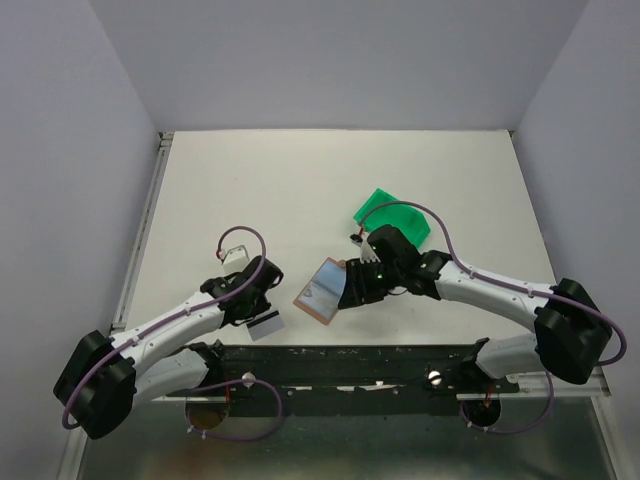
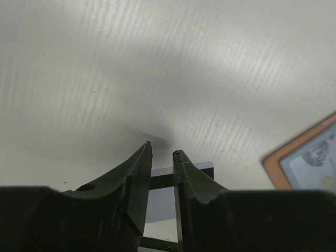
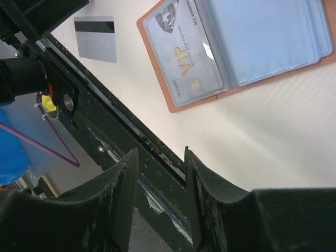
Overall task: Put the credit cards into the card holder
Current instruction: Move the credit card to the corner of the board.
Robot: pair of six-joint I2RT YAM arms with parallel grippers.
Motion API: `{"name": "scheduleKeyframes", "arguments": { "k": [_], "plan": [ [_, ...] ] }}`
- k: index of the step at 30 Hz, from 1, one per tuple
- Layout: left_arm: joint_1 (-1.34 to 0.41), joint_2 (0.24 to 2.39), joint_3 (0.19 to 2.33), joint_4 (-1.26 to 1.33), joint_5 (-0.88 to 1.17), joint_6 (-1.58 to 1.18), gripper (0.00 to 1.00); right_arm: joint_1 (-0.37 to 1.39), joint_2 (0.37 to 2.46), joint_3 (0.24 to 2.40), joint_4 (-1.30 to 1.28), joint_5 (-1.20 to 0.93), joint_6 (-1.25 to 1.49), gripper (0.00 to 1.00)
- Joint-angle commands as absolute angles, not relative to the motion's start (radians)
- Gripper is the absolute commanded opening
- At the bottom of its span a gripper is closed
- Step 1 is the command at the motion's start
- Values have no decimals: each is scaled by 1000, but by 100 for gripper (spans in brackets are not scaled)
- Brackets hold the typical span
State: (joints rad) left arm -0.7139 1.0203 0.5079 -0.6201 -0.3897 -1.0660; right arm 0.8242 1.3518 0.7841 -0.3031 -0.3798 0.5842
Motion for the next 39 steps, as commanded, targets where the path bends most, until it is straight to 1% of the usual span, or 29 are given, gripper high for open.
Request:
{"name": "scheduleKeyframes", "arguments": {
  "k": [1,3,4,9,18,28,39],
  "plan": [
    [-689,1022,474,-684,-436,-1110,38,821,1330,761,-272,-403,598,49],
    [-689,1022,463,-698,-440,-1132,38,822,1328,759,-270,-403,598,49],
    [-690,1023,459,-696,-439,-1132,35,821,1327,759,-271,-405,600,49],
    [-707,1066,495,-748,-446,-1155,38,821,1318,765,-268,-410,604,49],
    [-801,1104,546,-839,-449,-1213,38,822,1287,756,-272,-410,609,49],
    [-864,1134,568,-825,-414,-1226,37,821,1267,750,-284,-407,601,49],
    [-988,1200,572,-750,-356,-1296,35,821,1262,746,-291,-400,598,49]
  ]
}}
